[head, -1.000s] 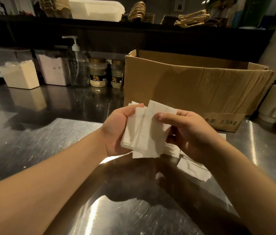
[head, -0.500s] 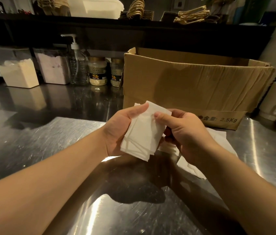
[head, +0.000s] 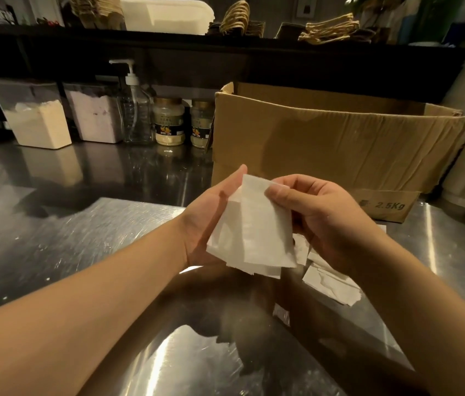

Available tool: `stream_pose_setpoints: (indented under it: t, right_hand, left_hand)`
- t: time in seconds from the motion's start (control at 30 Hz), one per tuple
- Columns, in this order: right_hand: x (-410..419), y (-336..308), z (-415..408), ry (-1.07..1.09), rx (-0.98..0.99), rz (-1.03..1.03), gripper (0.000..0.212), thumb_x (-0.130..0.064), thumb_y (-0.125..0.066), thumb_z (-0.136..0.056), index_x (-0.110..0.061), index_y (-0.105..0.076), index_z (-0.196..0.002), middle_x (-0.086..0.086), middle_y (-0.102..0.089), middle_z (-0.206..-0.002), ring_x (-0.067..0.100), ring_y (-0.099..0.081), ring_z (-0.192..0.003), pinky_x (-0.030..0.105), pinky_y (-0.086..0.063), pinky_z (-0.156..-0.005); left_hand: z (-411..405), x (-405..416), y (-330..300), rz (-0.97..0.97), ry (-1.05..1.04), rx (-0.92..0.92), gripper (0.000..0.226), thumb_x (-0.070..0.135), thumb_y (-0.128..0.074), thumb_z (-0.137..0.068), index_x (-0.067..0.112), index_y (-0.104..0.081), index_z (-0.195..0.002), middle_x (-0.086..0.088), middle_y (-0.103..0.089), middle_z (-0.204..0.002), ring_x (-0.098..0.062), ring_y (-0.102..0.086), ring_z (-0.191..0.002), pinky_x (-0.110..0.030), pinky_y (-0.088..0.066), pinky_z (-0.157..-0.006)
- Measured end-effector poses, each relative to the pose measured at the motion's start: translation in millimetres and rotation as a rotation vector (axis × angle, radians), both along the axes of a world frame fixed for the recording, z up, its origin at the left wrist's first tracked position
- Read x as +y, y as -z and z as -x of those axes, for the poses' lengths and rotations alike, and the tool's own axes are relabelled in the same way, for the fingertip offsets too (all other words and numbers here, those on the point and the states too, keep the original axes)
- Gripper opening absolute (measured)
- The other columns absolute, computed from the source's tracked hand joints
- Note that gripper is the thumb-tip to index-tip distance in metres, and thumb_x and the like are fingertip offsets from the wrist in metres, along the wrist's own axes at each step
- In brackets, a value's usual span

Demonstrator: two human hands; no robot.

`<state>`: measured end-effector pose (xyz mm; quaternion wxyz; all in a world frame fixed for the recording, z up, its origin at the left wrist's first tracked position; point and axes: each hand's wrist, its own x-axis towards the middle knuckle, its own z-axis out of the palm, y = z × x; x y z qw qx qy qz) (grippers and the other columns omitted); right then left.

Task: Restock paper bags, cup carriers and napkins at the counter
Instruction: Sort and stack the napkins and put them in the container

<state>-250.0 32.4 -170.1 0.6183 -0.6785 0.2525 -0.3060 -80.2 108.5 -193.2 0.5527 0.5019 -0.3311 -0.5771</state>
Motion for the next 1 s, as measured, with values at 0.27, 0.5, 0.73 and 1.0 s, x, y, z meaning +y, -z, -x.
stream_pose_setpoints:
  t: [0.27,0.5,0.73,1.0]
  right_hand:
    - [7,14,-9,0.185,-0.092,0.077,0.011,-0.020,-0.074,-0.089,-0.019,-0.073,-0.100,-0.004,-0.074,-0.097,0.017,-0.070,-0.092,0.025,-0.058,-0.061]
    - [0,-1,1,0.177,-0.185,0.024,0.005,-0.019,-0.074,-0.089,-0.018,-0.076,-0.093,-0.002,-0.075,-0.090,0.011,-0.065,-0.078,0.024,-0.057,-0.067]
    - [1,-1,1,0.067,-0.065,-0.007,0.006,-0.018,-0.075,-0.088,-0.014,-0.078,-0.089,0.002,-0.077,-0.088,0.021,-0.066,-0.076,0.026,-0.053,-0.063]
    - [4,13,-5,0.161,0.085,0.484,0.044,-0.036,-0.072,-0.090,-0.034,-0.055,-0.132,-0.011,-0.061,-0.126,0.008,-0.062,-0.111,0.023,-0.059,-0.083]
  left_hand:
    - [3,0,-2,0.084,0.057,0.017,0.068,0.073,-0.032,-0.091,0.021,-0.063,-0.123,-0.009,-0.076,-0.105,-0.029,-0.074,-0.099,-0.041,-0.060,-0.087]
    - [2,-2,-1,0.088,0.055,0.039,0.068,0.070,-0.042,-0.082,0.022,-0.064,-0.124,-0.008,-0.071,-0.110,-0.026,-0.070,-0.099,-0.040,-0.059,-0.085]
    - [0,-5,-1,0.068,0.063,0.058,0.072,0.074,-0.035,-0.086,0.019,-0.060,-0.125,-0.009,-0.070,-0.112,-0.030,-0.069,-0.102,-0.043,-0.058,-0.090]
    - [2,-2,0,0.045,0.203,0.219,0.066,0.058,-0.067,-0.081,0.012,-0.061,-0.128,-0.014,-0.069,-0.111,-0.031,-0.070,-0.099,-0.043,-0.059,-0.088]
